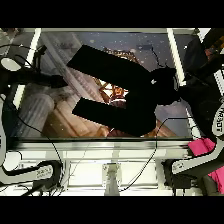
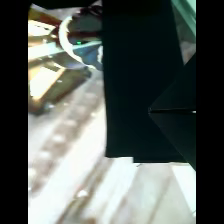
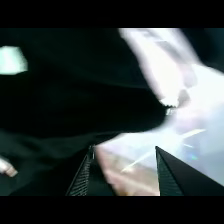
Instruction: Fold the clothes and pants, and hang the long-sleeved shirts on hangers.
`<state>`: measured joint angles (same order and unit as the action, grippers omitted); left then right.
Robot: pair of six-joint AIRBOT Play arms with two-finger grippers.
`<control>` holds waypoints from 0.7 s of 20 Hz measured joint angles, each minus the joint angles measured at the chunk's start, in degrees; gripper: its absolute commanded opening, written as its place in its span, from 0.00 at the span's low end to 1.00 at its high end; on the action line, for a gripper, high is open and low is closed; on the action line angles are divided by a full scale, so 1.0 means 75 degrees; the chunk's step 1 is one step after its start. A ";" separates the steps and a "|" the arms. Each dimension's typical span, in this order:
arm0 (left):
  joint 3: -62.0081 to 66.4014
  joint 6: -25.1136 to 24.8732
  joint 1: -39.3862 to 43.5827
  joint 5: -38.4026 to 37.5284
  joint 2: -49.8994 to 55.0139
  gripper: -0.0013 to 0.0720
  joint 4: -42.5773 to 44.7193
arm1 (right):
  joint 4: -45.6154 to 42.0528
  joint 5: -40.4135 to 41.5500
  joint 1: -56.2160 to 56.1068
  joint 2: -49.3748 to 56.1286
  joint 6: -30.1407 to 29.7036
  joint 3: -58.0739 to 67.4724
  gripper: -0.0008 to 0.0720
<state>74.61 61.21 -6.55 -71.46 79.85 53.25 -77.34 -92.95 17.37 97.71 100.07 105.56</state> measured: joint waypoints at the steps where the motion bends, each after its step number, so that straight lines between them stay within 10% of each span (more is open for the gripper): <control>1: -0.0154 -0.0029 -0.0032 -0.0012 0.0035 0.02 0.0006 | 0.0376 -0.0009 0.0003 0.0082 -0.0265 0.0000 0.60; 14: -0.1926 -0.0621 -0.0090 -0.0082 0.0099 0.02 -0.0029 | 0.1478 0.0396 -0.1346 0.1209 -0.4529 -0.0006 0.64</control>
<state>60.16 56.55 -7.22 -72.07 80.60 53.04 -66.26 -89.97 7.27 106.78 66.11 105.51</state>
